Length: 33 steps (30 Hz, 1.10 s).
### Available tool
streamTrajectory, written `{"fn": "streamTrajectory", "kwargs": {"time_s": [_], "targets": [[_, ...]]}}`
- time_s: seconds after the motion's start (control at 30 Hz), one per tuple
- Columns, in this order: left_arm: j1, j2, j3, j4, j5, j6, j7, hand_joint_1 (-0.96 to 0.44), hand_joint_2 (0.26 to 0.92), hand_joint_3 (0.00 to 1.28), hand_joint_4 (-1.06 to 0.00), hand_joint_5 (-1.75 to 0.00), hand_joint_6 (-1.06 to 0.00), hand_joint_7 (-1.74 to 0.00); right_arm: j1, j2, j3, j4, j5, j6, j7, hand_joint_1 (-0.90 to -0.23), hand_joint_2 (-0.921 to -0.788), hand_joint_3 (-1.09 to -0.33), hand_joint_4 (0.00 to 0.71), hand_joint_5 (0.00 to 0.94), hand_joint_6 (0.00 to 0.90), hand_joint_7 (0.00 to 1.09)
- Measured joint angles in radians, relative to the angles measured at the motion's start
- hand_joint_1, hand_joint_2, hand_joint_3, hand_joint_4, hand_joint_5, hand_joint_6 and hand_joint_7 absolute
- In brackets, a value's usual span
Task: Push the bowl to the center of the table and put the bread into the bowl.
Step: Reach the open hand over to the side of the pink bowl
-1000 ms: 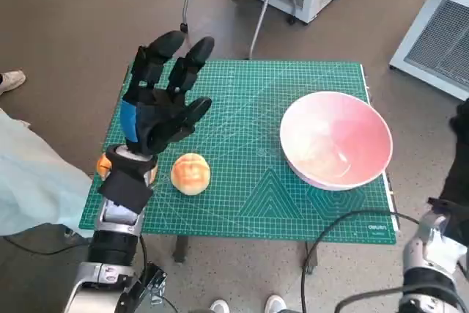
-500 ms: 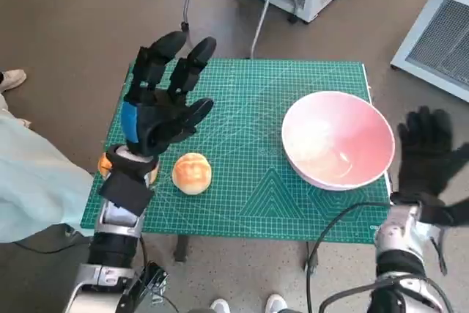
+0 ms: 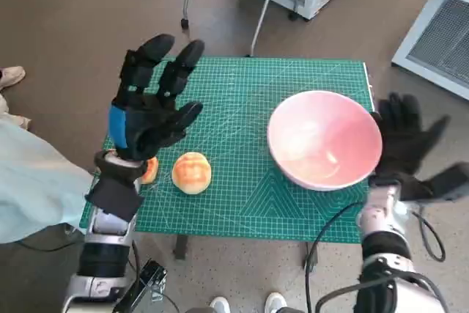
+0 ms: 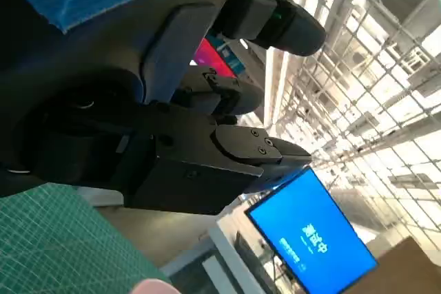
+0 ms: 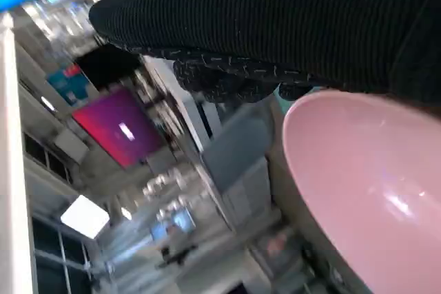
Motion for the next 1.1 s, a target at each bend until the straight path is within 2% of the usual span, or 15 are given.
{"fn": "streamTrajectory", "kwargs": {"time_s": [0.07,0.13,0.23,0.4,0.47,0.67,0.83,1.1], "targets": [[0.016,0.002,0.005,-0.031,0.001,0.017,0.003,-0.09,0.919,0.23,-0.17,-0.61,-0.13,-0.93,-0.010,0.009,0.000,0.002,0.000,0.008,0.000,-0.294,-0.904,-0.623,0.408,0.000,0.297,0.70],[0.033,0.004,0.010,-0.061,0.004,0.035,0.007,-0.09,0.914,0.24,-0.15,-0.66,-0.12,-0.95,-0.020,0.018,0.000,0.004,0.000,0.015,-0.001,-0.293,-0.885,-0.662,0.407,0.000,0.278,0.73],[0.055,0.007,0.018,-0.102,0.011,0.061,0.012,-0.08,0.900,0.26,-0.12,-0.71,-0.10,-0.98,-0.039,0.034,0.000,0.007,-0.001,0.028,-0.013,-0.299,-0.877,-0.684,0.406,0.000,0.266,0.75],[0.083,0.008,0.028,-0.160,0.020,0.101,0.026,-0.06,0.837,0.39,-0.09,-0.77,-0.09,-1.01,-0.068,0.058,0.000,0.012,-0.003,0.055,-0.037,-0.302,-0.889,-0.703,0.401,0.000,0.250,0.75],[0.093,0.009,0.035,-0.180,0.024,0.111,0.030,-0.06,0.812,0.44,-0.08,-0.78,-0.08,-1.01,-0.078,0.069,0.000,0.013,-0.003,0.066,-0.046,-0.303,-0.900,-0.706,0.405,0.003,0.253,0.75],[0.110,0.009,0.050,-0.213,0.040,0.133,0.044,-0.07,0.785,0.49,-0.08,-0.79,-0.08,-1.01,-0.104,0.103,-0.013,0.019,0.002,0.102,-0.076,-0.314,-0.916,-0.698,0.415,0.007,0.263,0.77],[0.122,0.010,0.056,-0.220,0.045,0.143,0.053,-0.08,0.783,0.50,-0.08,-0.80,-0.08,-1.01,-0.126,0.133,-0.031,0.024,0.009,0.126,-0.099,-0.320,-0.920,-0.693,0.419,0.007,0.261,0.79],[0.143,0.010,0.057,-0.247,0.049,0.161,0.060,-0.07,0.781,0.51,-0.09,-0.81,-0.08,-1.00,-0.168,0.172,-0.057,0.032,0.010,0.153,-0.127,-0.334,-0.910,-0.686,0.445,0.016,0.265,0.81]]}}
